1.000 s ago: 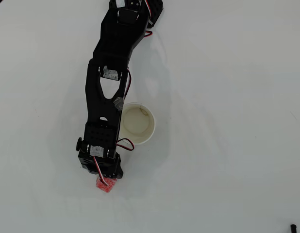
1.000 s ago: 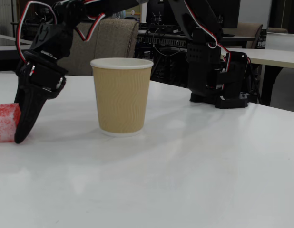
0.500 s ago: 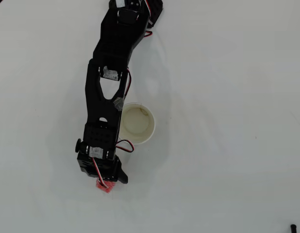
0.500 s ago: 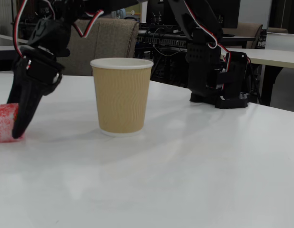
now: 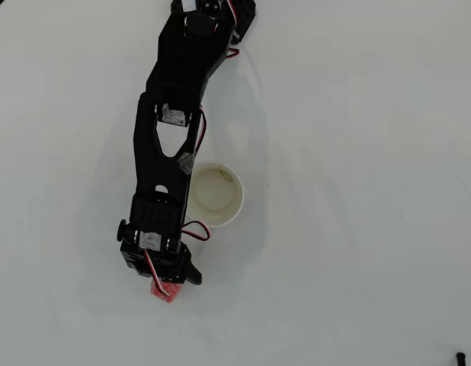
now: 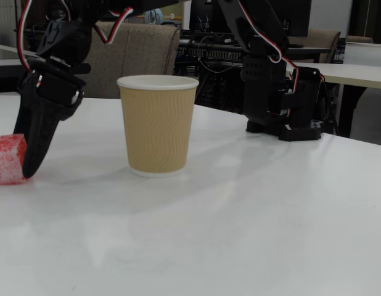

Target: Grasp a red cube and put it in the cup.

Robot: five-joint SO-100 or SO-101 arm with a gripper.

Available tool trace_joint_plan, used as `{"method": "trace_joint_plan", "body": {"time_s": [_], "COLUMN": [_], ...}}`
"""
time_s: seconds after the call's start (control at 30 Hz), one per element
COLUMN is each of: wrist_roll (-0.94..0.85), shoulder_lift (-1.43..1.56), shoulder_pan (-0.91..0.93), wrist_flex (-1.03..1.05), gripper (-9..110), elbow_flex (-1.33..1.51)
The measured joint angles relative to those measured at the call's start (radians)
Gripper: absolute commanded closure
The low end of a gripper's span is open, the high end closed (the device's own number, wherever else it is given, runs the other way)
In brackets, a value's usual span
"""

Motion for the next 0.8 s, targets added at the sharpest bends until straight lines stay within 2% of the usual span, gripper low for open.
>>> {"method": "trace_joint_plan", "body": {"time_s": [0.7,0.8], "wrist_roll": [0.008,0.008], "shoulder_lift": [0.000,0.000], "shoulder_pan": [-0.014,-0.014], "wrist_flex": [-0.127,-0.127], "gripper": [70,80], "elbow_flex": [0.000,0.000]}}
